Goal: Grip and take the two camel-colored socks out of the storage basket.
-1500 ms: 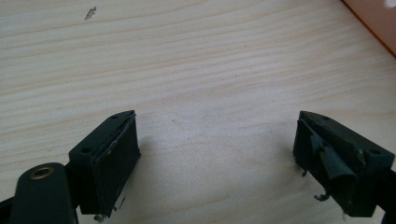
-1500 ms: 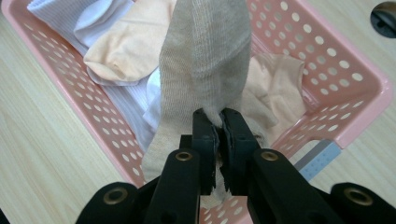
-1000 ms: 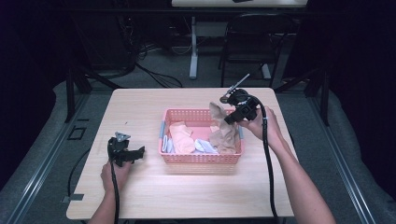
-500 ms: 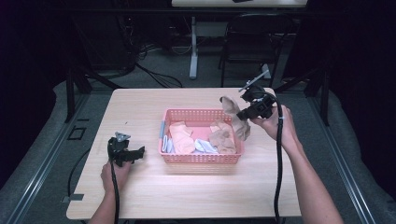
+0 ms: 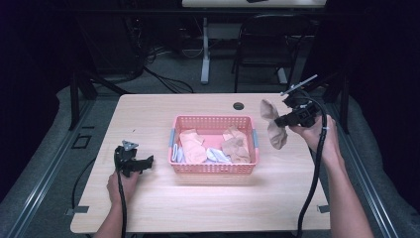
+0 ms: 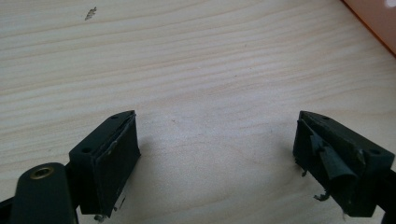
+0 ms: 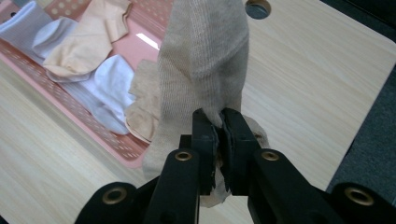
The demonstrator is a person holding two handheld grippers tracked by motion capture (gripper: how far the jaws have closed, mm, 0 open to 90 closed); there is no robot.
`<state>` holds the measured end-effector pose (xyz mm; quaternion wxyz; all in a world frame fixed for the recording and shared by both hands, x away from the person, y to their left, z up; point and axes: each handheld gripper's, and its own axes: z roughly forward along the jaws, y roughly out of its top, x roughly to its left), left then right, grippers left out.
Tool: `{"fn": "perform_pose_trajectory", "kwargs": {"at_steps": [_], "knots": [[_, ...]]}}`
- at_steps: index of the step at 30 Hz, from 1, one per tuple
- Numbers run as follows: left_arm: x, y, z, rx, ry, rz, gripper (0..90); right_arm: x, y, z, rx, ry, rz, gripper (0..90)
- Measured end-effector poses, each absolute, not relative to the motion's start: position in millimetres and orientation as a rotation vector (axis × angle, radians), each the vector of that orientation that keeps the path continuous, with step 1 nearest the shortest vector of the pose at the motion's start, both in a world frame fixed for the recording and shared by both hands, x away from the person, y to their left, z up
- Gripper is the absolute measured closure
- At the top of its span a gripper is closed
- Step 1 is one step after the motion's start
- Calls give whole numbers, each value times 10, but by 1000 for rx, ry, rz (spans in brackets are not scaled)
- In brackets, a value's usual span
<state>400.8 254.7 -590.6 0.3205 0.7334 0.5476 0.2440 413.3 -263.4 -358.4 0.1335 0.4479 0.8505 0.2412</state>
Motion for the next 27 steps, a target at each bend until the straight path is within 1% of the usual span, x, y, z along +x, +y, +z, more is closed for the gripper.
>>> {"fn": "perform_pose_trajectory", "kwargs": {"at_steps": [8, 27], "knots": [[4009, 2549, -5906, 1927, 1439, 639, 138, 4125, -2836, -3651, 1359, 2426, 689, 847], [4009, 2549, -5906, 1927, 1439, 639, 138, 4221, -3008, -3950, 1452, 2426, 561, 841]]}}
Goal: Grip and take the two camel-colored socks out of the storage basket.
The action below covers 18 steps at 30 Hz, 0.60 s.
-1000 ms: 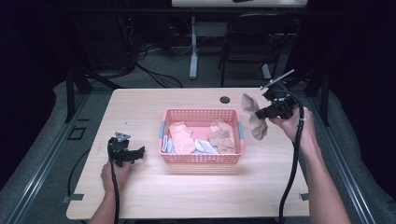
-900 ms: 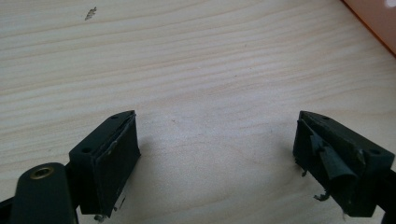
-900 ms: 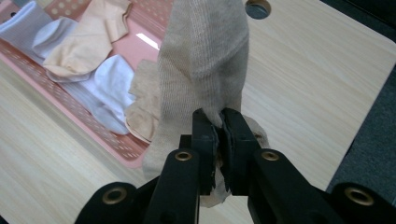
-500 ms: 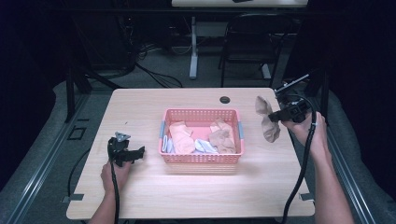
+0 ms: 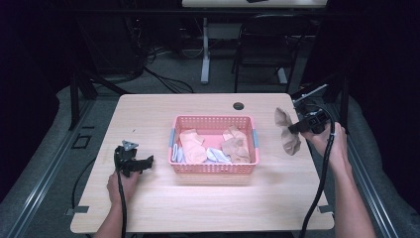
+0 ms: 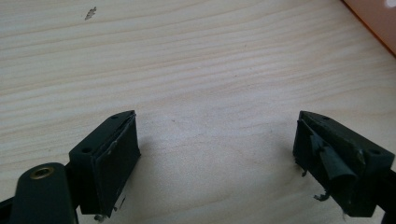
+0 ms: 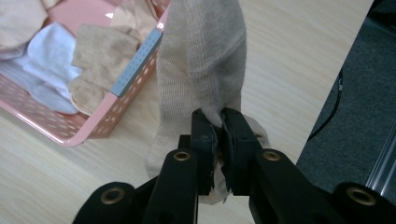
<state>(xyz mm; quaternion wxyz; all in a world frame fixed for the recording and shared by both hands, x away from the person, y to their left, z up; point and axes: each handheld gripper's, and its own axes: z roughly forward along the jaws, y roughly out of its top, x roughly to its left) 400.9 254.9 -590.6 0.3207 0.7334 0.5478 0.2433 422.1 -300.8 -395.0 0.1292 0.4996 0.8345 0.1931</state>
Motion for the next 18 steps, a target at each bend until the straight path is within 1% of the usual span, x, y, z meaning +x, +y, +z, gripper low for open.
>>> {"fn": "perform_pose_trajectory", "kwargs": {"at_steps": [18], "knots": [[4010, 2549, -5907, 1926, 1439, 639, 139, 4426, -3040, -4399, 1556, 2492, 427, 844]]}}
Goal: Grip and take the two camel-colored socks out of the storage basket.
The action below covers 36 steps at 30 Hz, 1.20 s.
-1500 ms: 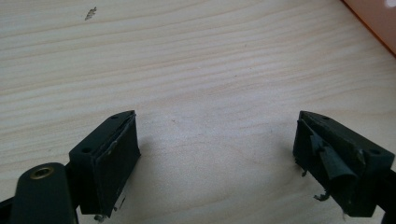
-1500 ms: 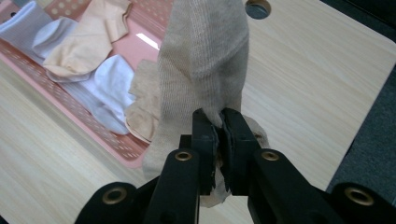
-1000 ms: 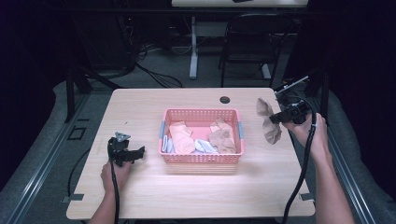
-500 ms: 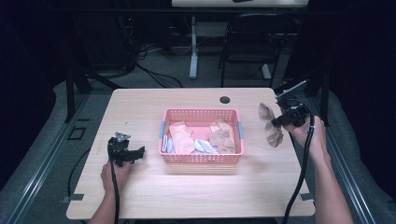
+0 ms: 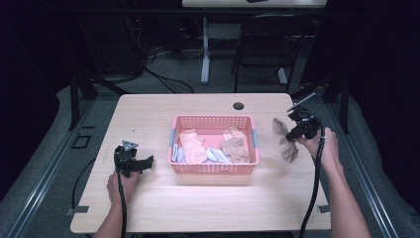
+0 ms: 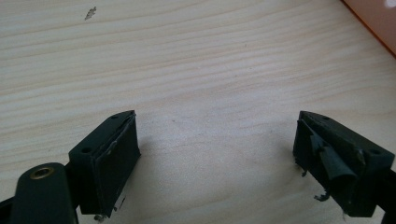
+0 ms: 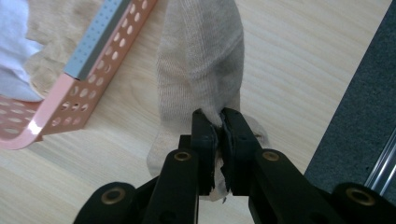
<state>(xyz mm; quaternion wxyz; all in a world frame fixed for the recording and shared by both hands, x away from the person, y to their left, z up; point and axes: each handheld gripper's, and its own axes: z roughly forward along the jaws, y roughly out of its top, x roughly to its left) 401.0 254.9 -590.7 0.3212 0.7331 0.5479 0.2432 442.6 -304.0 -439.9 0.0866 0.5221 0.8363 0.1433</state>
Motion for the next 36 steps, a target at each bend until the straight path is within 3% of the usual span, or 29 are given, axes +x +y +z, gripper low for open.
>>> {"fn": "perform_pose_trajectory", "kwargs": {"at_steps": [28, 36], "knots": [[4010, 2549, -5907, 1926, 1439, 638, 138, 4561, -3140, -4837, 1683, 2493, 350, 838], [4010, 2550, -5907, 1925, 1440, 638, 138, 4583, -3199, -4870, 1726, 2465, 350, 711]]}}
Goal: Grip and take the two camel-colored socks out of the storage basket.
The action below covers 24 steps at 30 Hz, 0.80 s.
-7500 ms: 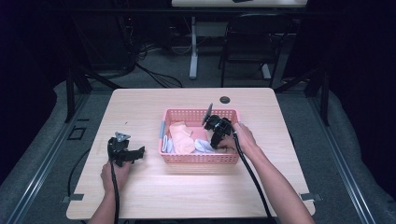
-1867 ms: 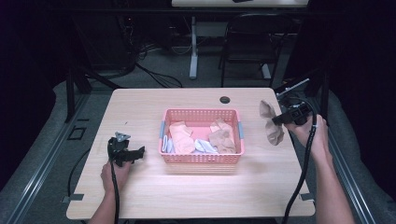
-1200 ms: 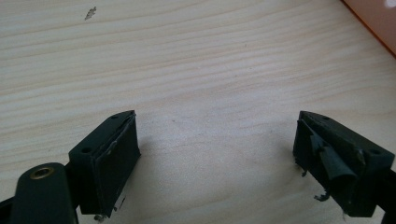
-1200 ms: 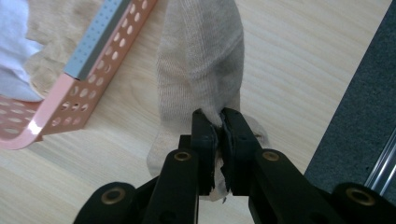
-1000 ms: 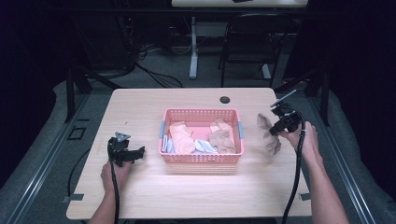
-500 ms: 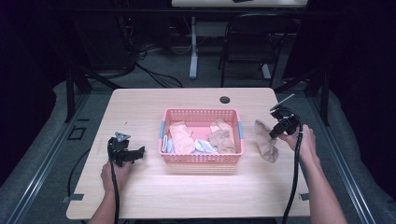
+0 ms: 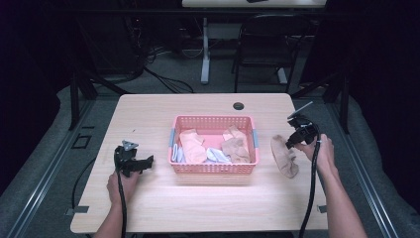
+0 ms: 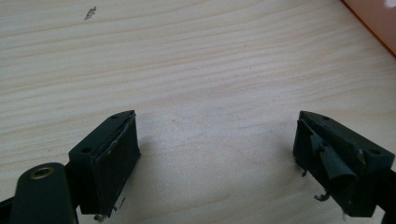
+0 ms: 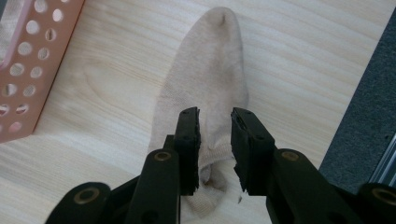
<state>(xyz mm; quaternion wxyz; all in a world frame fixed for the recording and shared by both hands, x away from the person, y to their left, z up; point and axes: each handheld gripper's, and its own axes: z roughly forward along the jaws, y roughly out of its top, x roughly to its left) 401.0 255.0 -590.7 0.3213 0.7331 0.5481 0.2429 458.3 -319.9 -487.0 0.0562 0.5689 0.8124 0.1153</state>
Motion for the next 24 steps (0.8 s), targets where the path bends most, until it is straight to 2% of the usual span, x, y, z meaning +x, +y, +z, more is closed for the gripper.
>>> {"fn": "perform_pose_trajectory", "kwargs": {"at_steps": [4, 11, 18, 24], "knots": [[4010, 2550, -5907, 1926, 1439, 638, 138, 4579, -3240, -4854, 1748, 2428, 367, 608], [4011, 2550, -5907, 1926, 1439, 638, 138, 4541, -3268, -4714, 1751, 2410, 516, 204], [4011, 2549, -5907, 1925, 1440, 638, 138, 4445, -3122, -4442, 1663, 2400, 683, 29], [4010, 2549, -5907, 1926, 1439, 639, 138, 4378, -2864, -4294, 1524, 2454, 768, 0]]}}
